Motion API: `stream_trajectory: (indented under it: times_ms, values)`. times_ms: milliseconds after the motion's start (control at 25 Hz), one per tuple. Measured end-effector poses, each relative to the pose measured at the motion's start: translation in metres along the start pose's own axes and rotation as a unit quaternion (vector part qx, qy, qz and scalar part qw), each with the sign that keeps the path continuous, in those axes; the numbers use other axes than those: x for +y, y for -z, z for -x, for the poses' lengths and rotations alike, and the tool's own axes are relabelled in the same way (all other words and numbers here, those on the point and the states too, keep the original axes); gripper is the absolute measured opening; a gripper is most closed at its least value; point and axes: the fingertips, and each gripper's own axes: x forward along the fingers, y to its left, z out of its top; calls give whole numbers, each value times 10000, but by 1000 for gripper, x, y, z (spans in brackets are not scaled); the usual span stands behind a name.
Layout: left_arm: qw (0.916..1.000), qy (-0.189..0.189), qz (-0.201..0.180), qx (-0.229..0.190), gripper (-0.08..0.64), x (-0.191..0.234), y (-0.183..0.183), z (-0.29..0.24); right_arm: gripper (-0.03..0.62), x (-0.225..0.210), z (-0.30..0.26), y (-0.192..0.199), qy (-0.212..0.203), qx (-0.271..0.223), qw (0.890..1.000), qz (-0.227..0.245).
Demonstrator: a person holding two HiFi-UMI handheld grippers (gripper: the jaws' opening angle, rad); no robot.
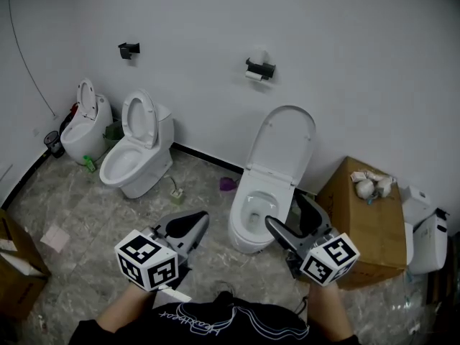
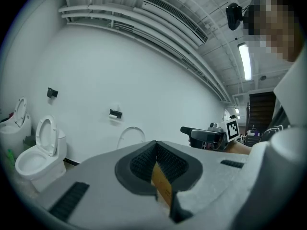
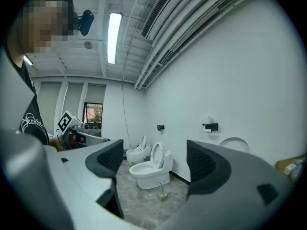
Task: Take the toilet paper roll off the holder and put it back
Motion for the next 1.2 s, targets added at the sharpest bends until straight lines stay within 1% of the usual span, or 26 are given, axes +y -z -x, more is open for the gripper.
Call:
stream_trajectory:
  times_ms: [160,360,560,760,880,1040,1200]
  values:
    - [10000,-89,3,28,5,30,-1,-22,426,-27,-32,3,34,-16,10000,74]
    - [9999,-152,16,68,5,80,-10,-65,437,-76,-87,1,81,-68,9999,98]
    - [9996,-243,103,86,5,146,-29,-129,442,-140,-159,2,12,-5,10000,32]
    - [9994,-320,91,72,5,213,-50,-197,443,-200,-231,4,-59,76,10000,3]
    - [9992,-348,187,50,5,247,-57,-235,445,-233,-265,9,-88,135,9999,-14]
    - [9992,-338,149,115,5,272,-65,-271,445,-268,-294,11,-75,162,9998,-62]
    - [9992,-375,59,160,5,289,-69,-289,443,-291,-312,9,-50,160,9998,-95]
